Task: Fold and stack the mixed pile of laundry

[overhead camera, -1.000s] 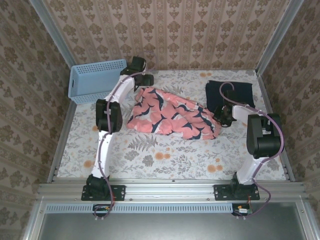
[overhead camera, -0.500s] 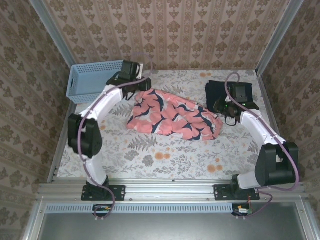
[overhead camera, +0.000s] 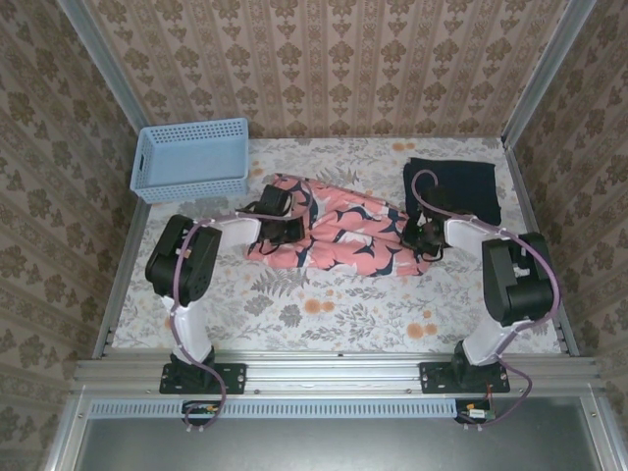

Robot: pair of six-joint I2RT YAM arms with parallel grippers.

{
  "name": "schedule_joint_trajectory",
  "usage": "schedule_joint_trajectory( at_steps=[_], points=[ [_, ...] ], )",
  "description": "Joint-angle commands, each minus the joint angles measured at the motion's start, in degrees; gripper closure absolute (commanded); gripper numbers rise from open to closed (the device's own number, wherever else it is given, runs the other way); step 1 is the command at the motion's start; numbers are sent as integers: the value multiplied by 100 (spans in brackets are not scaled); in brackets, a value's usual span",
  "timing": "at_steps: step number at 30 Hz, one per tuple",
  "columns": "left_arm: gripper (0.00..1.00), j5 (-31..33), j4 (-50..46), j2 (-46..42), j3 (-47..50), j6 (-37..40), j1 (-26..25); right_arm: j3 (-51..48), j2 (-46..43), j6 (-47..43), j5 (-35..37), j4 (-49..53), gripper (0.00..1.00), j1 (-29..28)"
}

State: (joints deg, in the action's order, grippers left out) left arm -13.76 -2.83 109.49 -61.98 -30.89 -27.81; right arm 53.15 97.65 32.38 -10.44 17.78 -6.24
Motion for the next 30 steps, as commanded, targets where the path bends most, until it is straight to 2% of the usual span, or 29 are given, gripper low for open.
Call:
schedule_joint_trajectory(
  at_steps=[1, 4, 6, 7, 8, 9, 10, 13, 15, 17, 19, 21, 24, 28, 30],
  points=[
    [100, 232, 132, 6, 323, -13, 131, 60, 146, 85, 195, -112, 90, 39],
    [100, 108, -123, -25, 239, 139, 136, 281, 102, 10, 157, 142, 88, 54],
    [100, 43, -380, -171, 76, 209, 126, 359, -156, -83, 187, 293, 80, 44],
    [98, 40, -496, -260, 5, 246, 92, 367, -304, -107, 175, 327, 67, 56],
    [84, 59, -641, -385, -106, 298, 42, 355, -495, -109, 140, 346, 43, 87],
    [76, 75, -793, -508, -222, 356, -9, 382, -659, -102, 163, 443, 3, 126],
    [74, 81, -888, -613, -317, 417, -65, 417, -783, -107, 194, 561, 0, 161],
    [56, 91, -1048, -877, -629, 513, -281, 540, -1161, -219, 444, 1044, 0, 209],
    [55, -15, -991, -923, -812, 483, -434, 498, -1379, -341, 398, 1239, 0, 245],
    [65, -140, -811, -877, -939, 428, -584, 364, -1531, -412, 274, 1263, 0, 295],
    [82, -243, -627, -718, -1072, 383, -747, 100, -1708, -359, 183, 1263, 0, 379],
    [100, -361, -461, -436, -1242, 296, -880, -214, -1842, -280, 182, 1191, 4, 467],
    [100, -568, -151, 39, -1393, 115, -971, -585, -1964, -160, 87, 997, 10, 593],
    [100, -768, -178, 487, -1578, 89, -983, -771, -1828, -43, 23, 814, 19, 628],
    [100, -769, -230, 633, -1580, 144, -989, -919, -1627, 92, -230, 430, 24, 624]
  ],
)
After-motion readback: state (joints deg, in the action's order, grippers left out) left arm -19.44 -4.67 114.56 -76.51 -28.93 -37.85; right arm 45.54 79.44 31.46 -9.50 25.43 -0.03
